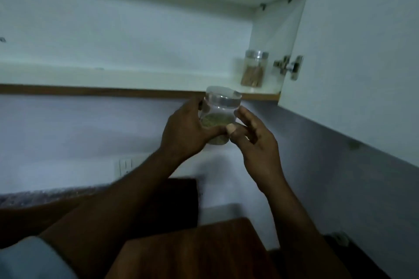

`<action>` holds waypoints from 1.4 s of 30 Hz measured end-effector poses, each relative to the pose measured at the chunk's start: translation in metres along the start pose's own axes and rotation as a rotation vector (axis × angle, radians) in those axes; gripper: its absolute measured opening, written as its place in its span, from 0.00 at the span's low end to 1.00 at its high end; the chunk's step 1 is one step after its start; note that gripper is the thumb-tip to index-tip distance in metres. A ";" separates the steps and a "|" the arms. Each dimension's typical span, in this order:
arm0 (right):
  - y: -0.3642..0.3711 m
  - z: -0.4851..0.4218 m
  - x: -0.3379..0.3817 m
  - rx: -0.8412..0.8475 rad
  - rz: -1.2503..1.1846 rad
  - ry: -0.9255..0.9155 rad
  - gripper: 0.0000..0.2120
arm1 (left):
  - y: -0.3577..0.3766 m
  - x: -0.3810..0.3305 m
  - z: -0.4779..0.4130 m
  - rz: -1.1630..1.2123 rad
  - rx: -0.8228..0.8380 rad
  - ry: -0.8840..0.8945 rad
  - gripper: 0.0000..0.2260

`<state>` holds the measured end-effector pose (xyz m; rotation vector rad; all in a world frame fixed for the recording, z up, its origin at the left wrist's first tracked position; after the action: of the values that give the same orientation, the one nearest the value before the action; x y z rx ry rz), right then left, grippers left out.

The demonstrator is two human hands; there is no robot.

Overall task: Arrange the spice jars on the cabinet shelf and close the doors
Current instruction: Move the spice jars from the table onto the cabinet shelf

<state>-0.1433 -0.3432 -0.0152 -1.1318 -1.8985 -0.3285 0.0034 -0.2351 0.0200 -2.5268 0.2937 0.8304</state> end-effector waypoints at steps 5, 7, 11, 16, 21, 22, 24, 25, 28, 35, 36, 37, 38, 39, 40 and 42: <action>-0.001 -0.078 0.037 0.056 0.255 -0.147 0.52 | -0.011 -0.034 -0.085 -0.049 -0.082 0.095 0.30; -0.003 -0.113 0.045 -0.019 0.370 -0.194 0.51 | -0.007 -0.030 -0.114 -0.013 -0.086 0.074 0.29; -0.001 -0.179 0.035 -0.072 0.559 -0.177 0.40 | 0.015 -0.008 -0.159 -0.026 0.011 -0.006 0.26; -0.002 -0.219 -0.002 0.021 0.489 -0.046 0.33 | 0.040 0.016 -0.178 -0.107 0.055 -0.011 0.22; -0.009 -0.227 -0.020 -0.036 0.425 0.013 0.31 | 0.056 0.029 -0.183 -0.170 0.148 0.018 0.24; -0.010 -0.227 -0.020 -0.058 0.444 0.003 0.28 | 0.057 0.029 -0.183 -0.177 0.156 0.024 0.25; -0.009 -0.225 -0.018 -0.096 0.521 -0.034 0.21 | 0.060 0.028 -0.181 -0.205 0.164 0.038 0.25; -0.009 -0.224 -0.016 -0.108 0.547 -0.049 0.18 | 0.061 0.027 -0.180 -0.226 0.161 0.049 0.24; -0.013 -0.217 -0.011 -0.145 0.523 -0.044 0.14 | 0.050 0.022 -0.175 -0.259 0.070 0.041 0.19; -0.016 -0.118 0.009 -0.345 0.454 -0.222 0.24 | 0.016 -0.018 -0.105 -0.012 -0.070 0.167 0.11; -0.010 -0.095 0.003 -0.329 0.423 -0.233 0.23 | 0.014 -0.024 -0.080 0.022 -0.084 0.242 0.10; 0.000 -0.073 -0.006 -0.281 0.394 -0.219 0.22 | 0.015 -0.025 -0.053 0.028 -0.086 0.301 0.10; 0.013 -0.053 -0.017 -0.215 0.367 -0.188 0.22 | 0.018 -0.021 -0.025 0.026 -0.074 0.323 0.10; 0.028 -0.030 -0.027 -0.142 0.366 -0.152 0.22 | 0.023 -0.010 0.002 0.032 -0.051 0.302 0.10; 0.043 -0.006 -0.042 -0.062 0.364 -0.107 0.22 | 0.029 0.005 0.029 0.041 -0.018 0.245 0.10; 0.070 0.043 -0.075 0.088 0.393 0.017 0.21 | 0.038 0.045 0.084 0.043 0.028 0.096 0.08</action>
<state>-0.0950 -0.3226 -0.1131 -1.4016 -1.6125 -0.0346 -0.0158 -0.2297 -0.0810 -2.5463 0.3901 0.7171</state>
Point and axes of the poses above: each hand's wrist, its own z-axis away from the middle knuckle, its own y-axis out of the palm, x = y × z, the point moved 10 cm from there along -z, towards the middle knuckle, and after that the axes turned 8 degrees about z, right-handed, at the moved point
